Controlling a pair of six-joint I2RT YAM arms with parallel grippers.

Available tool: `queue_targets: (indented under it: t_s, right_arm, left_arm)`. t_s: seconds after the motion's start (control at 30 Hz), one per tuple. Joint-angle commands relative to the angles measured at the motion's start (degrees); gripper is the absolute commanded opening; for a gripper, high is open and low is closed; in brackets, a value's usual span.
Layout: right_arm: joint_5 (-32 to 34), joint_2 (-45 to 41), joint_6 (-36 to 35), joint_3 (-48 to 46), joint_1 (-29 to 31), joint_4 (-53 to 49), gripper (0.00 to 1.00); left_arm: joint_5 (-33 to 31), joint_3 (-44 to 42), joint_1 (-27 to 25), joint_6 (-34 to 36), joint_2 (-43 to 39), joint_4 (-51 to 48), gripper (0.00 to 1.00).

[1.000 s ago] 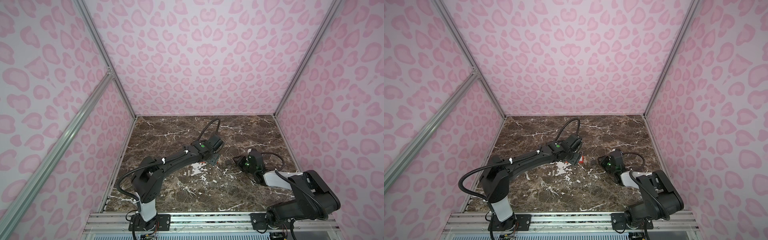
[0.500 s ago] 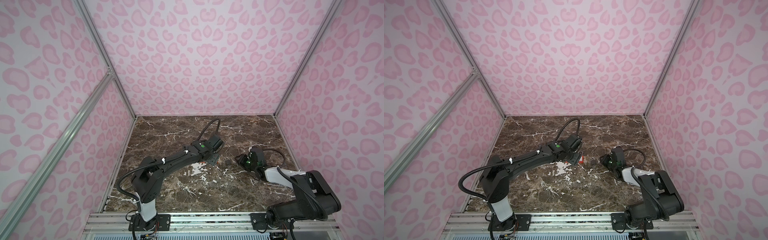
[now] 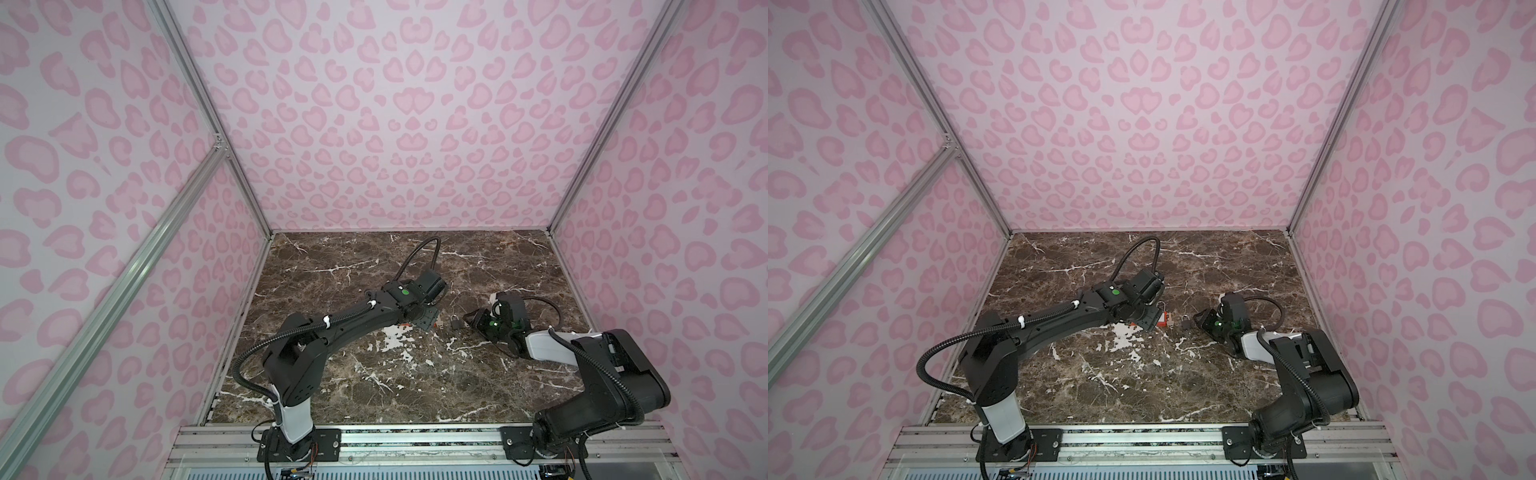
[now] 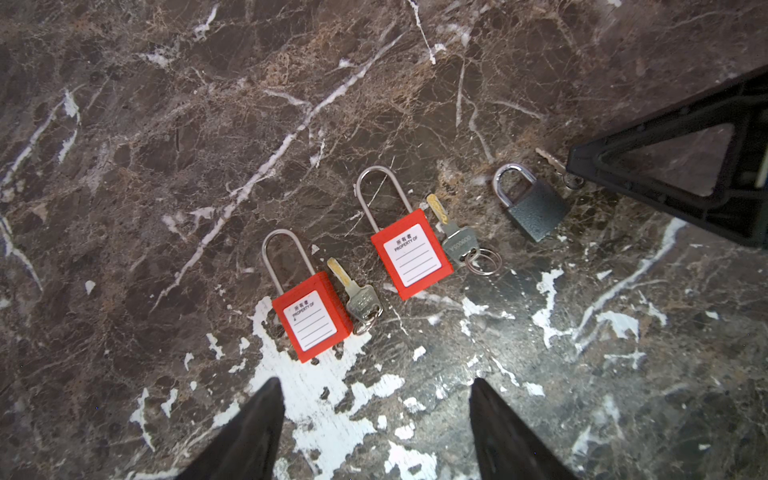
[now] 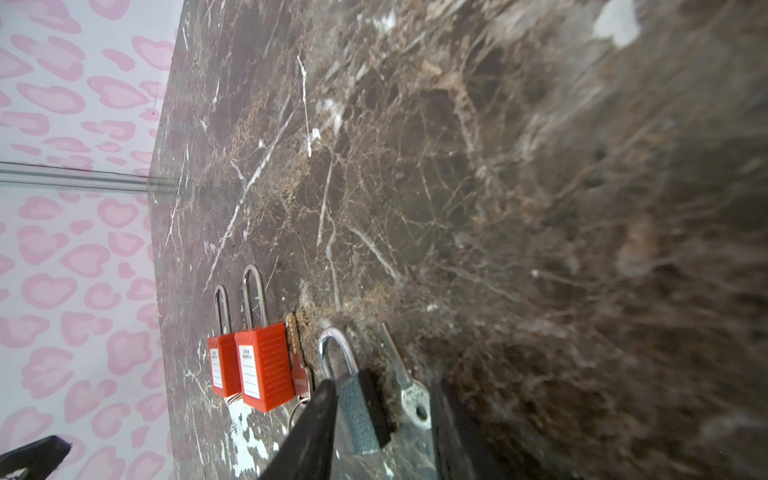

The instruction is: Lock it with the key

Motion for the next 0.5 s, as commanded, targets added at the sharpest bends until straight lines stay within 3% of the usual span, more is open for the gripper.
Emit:
queue_targets:
  t_s: [0.0,0.27,0.33,0.4,0.47]
  right_arm:
    - [-0.99,0.33,0.24,-0.47,-0.01,0.06,0.39]
    - [1.61,-3.64,-0.9,-0.83,-1.08,-2.2,0.4]
    - [2.45,-5.61,-2.37,-0.5,-1.83,-3.91,0.42]
    - [3.64,-7.93,-3.9,0.03,-2.62,-6.35,0.51]
    - [4.23,-10.57,-4.75,-0.14,-3.6,-7.29,0.67]
  left_arm:
    - [-0.6,0.49,0.01,-0.26,-0.82,-0.38,0.72]
    - [-1.17,-0.15,0.36,-1.33,-2.05,0.16,0.73]
    - [-0.79,-2.15,1.33,-2.3,-4.15,2.14,0.77]
    - [1.7,-4.65,3.07,-3.12,-6.69,4.97,0.97]
    - [4.25,-8.27,4.94,-3.97,-9.4,8.0,0.97]
